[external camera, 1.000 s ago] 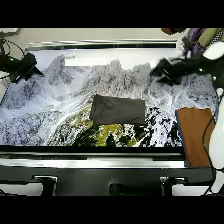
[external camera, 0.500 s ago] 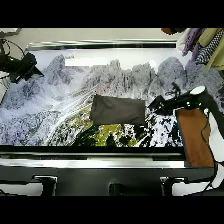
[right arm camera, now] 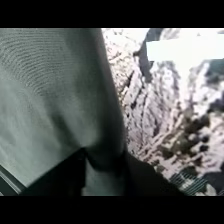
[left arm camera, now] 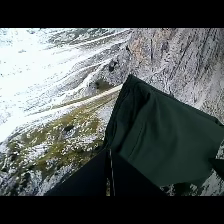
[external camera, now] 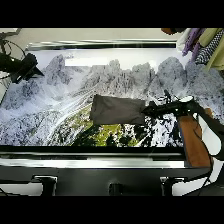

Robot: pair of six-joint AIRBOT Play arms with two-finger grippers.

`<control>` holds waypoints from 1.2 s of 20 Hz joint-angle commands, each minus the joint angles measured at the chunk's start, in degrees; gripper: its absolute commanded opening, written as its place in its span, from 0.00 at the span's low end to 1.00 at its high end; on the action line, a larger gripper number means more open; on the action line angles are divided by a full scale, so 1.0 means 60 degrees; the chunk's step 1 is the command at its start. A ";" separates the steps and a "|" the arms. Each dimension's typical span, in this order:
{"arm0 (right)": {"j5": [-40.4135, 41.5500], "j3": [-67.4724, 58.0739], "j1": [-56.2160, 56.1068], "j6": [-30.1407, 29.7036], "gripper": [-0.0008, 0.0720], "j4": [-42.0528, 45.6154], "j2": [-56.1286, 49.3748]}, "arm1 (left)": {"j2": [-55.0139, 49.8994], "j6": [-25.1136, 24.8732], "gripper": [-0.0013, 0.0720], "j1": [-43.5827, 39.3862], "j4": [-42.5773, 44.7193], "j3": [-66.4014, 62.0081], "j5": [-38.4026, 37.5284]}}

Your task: Fold the clothes and pants, and hang the long-sleeved shirts on hangers.

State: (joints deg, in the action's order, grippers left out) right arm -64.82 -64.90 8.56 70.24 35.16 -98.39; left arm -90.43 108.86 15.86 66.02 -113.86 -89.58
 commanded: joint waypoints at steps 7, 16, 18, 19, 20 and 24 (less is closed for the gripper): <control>0.0222 -0.0729 -0.0044 0.0328 0.05 -0.0637 0.0386 | -0.0025 -0.0007 0.04 0.0000 0.0007 0.0004 0.0000; 0.0106 -0.3643 0.2055 0.3056 0.05 0.0317 0.0623 | -0.0025 -0.0175 0.04 0.0000 0.0007 0.0004 0.0000; 0.0153 -0.3778 0.2616 0.3450 0.05 0.0430 0.0892 | -0.0025 -0.0175 0.04 0.0004 0.0007 0.0004 0.0000; 0.0168 -0.3781 0.2896 0.3748 0.05 0.0630 0.1078 | -0.0025 -0.0175 0.04 0.0004 0.0007 0.0004 0.0000; 0.0189 -0.3781 0.3147 0.4044 0.05 0.0882 0.1260 | -0.0025 -0.0175 0.04 0.0004 0.0007 0.0004 0.0000; 0.0437 -0.3781 0.4091 0.5490 0.05 0.2102 0.2109 | -0.0025 -0.0175 0.04 0.0004 0.0007 0.0004 0.0000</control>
State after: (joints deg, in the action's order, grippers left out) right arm -63.31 -87.18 29.17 96.01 42.39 -88.92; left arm -90.54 107.83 15.86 66.04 -113.86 -89.58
